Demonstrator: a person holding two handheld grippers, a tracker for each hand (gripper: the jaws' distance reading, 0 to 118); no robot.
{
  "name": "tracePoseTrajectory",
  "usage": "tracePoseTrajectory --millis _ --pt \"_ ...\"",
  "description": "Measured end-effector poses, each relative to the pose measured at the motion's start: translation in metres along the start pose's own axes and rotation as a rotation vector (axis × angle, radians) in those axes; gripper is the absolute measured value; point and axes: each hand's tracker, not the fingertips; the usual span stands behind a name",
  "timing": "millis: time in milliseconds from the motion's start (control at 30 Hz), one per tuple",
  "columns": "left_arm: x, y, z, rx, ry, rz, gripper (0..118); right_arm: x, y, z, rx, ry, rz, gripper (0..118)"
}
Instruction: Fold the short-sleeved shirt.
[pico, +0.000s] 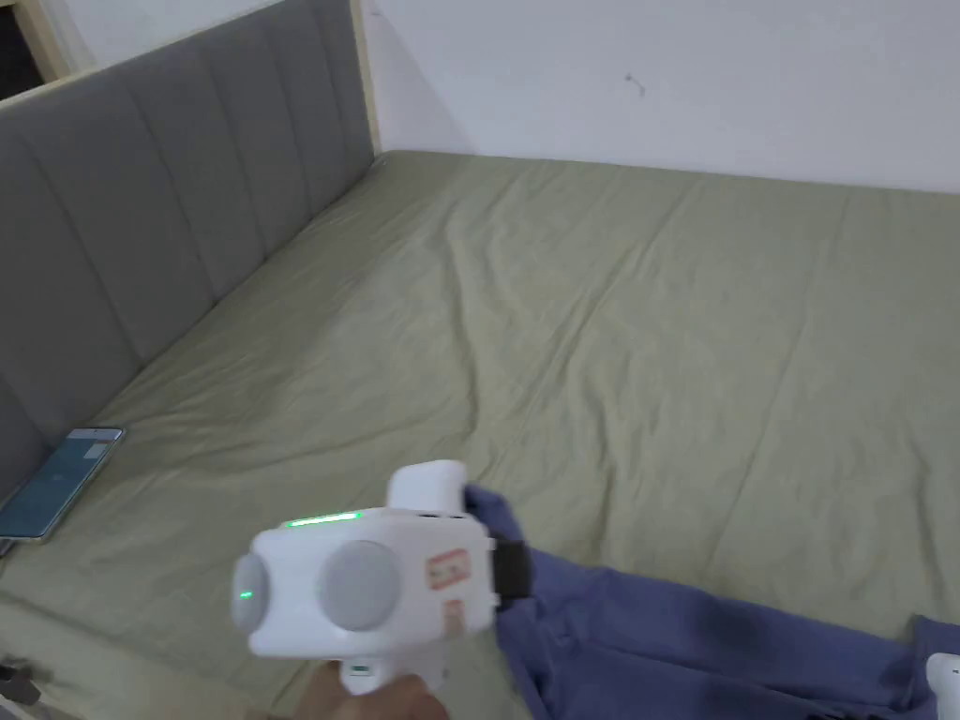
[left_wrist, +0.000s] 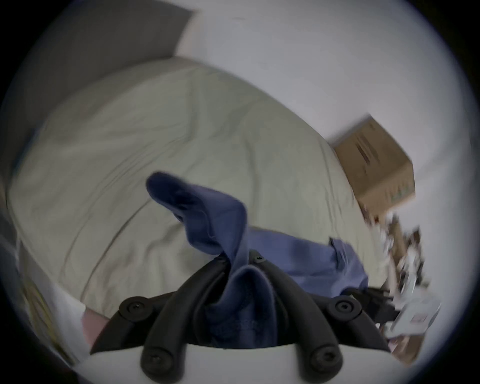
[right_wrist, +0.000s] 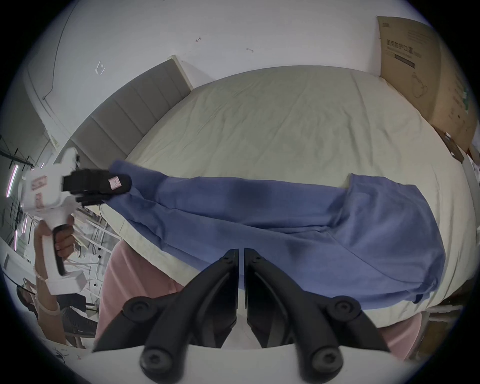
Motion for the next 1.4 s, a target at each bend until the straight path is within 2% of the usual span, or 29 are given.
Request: tracePoseTrajectory --millis 67,167,233,300,333,367,400,433,500,567,600,633,667,700,767,867,1000,1067,1133,1267,1400 --pt "0.051 -0.001 -0.011 -0.008 -0.05 -0.179 9 0.01 -0.004 0.008 0.014 -0.018 -0.019 5" --pt "0.127 -0.024 -0.046 -0.068 -0.122 -0.435 9 0.027 -0.013 0.022 0.049 -0.062 -0.092 5" --pt "0.162 -0.045 -0.073 -0.134 -0.098 -0.544 16 0.043 -0.022 0.027 0.057 -0.117 -0.148 5" --pt "0.181 -0.063 -0.09 -0.166 -0.137 -0.57 21 0.059 -0.031 0.037 0.065 -0.161 -0.201 5" --pt "0.182 -0.065 -0.097 -0.175 -0.183 -0.558 39 0.067 -0.037 0.043 0.069 -0.175 -0.227 5" --pt "0.185 -0.065 -0.1 -0.205 -0.212 -0.515 75 0.073 -0.042 0.047 0.071 -0.183 -0.253 5" --pt "0.185 -0.063 -0.1 -0.223 -0.221 -0.474 96 0.079 -0.046 0.053 0.07 -0.188 -0.275 5" --pt "0.184 -0.06 -0.097 -0.215 -0.228 -0.433 106 0.083 -0.051 0.057 0.068 -0.192 -0.282 5" --pt "0.169 -0.044 -0.087 -0.17 -0.259 -0.353 107 0.089 -0.06 0.062 0.068 -0.207 -0.291 5" --pt "0.152 -0.034 -0.076 -0.154 -0.257 -0.262 103 0.094 -0.064 0.065 0.068 -0.219 -0.303 5" --pt "0.138 -0.026 -0.072 -0.131 -0.274 -0.203 92 0.095 -0.066 0.064 0.07 -0.217 -0.313 5" --pt "0.127 -0.025 -0.068 -0.117 -0.272 -0.153 66 0.095 -0.068 0.064 0.072 -0.213 -0.322 5" --pt "0.118 -0.025 -0.069 -0.135 -0.271 -0.132 18 0.098 -0.068 0.062 0.075 -0.209 -0.33 5" --pt "0.109 -0.027 -0.073 -0.15 -0.242 -0.104 2 0.098 -0.069 0.061 0.08 -0.202 -0.337 5" --pt "0.097 -0.031 -0.082 -0.19 -0.189 -0.086 2 0.094 -0.069 0.059 0.087 -0.187 -0.342 5" --pt "0.101 -0.049 -0.103 -0.264 -0.229 -0.135 0 0.094 -0.067 0.055 0.088 -0.168 -0.329 5" --pt "0.125 -0.072 -0.139 -0.39 -0.33 -0.073 0 0.095 -0.065 0.053 0.081 -0.163 -0.302 5" --pt "0.144 -0.081 -0.147 -0.436 -0.263 -0.138 0 0.096 -0.064 0.054 0.083 -0.16 -0.301 5" --pt "0.155 -0.085 -0.139 -0.38 -0.296 -0.203 0 0.096 -0.064 0.058 0.09 -0.154 -0.302 5" --pt "0.149 -0.077 -0.132 -0.4 -0.368 -0.166 0 0.1 -0.063 0.055 0.077 -0.175 -0.302 5" --pt "0.102 -0.06 -0.108 -0.314 -0.439 0.011 1 0.101 -0.058 0.056 0.088 -0.185 -0.325 5"
